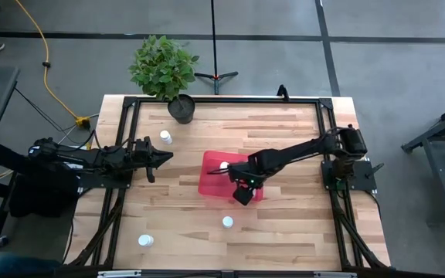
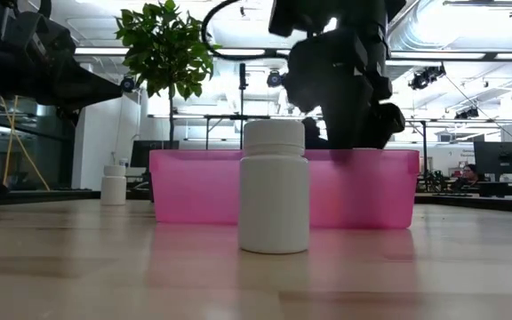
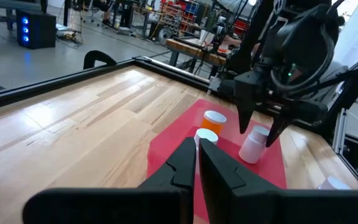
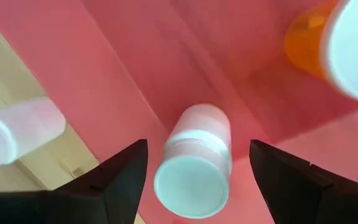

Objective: Pick and place pill bottles into a basket
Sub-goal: Put the right white medicine bottle into the bin

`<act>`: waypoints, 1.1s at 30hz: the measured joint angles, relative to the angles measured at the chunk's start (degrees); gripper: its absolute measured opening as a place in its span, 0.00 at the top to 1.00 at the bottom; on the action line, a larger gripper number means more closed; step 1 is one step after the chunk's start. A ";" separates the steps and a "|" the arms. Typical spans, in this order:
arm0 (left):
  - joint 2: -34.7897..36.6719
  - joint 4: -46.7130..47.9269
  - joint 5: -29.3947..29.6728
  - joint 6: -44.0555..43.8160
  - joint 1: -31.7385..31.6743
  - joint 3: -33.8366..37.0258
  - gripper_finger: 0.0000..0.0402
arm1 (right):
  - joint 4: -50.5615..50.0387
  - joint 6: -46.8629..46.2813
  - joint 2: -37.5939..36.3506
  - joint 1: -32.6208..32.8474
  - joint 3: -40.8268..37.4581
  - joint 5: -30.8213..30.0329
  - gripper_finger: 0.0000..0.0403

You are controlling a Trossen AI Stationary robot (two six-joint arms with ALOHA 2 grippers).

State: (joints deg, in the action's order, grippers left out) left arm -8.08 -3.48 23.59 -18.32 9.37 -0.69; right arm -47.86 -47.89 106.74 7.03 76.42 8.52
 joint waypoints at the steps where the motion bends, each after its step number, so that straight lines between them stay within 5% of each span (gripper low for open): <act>1: 0.00 0.01 0.00 0.01 0.00 0.02 0.86 | 0.03 -0.03 -0.45 -0.01 0.00 -0.74 0.33; 17: 0.00 0.00 0.00 0.00 0.00 0.02 0.86 | 11.35 6.36 -7.87 0.53 0.02 -9.73 0.33; 27: 0.00 0.00 -0.02 0.00 0.00 0.00 0.86 | 25.38 18.51 -8.37 2.88 0.02 -8.52 0.33; 33: 0.00 -0.01 0.00 0.00 0.02 0.00 0.86 | 31.59 34.76 -8.37 6.14 0.02 -5.90 0.33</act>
State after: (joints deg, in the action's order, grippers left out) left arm -8.08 -3.50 23.59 -18.33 9.38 -0.68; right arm -16.27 -13.13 98.37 13.17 76.44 2.62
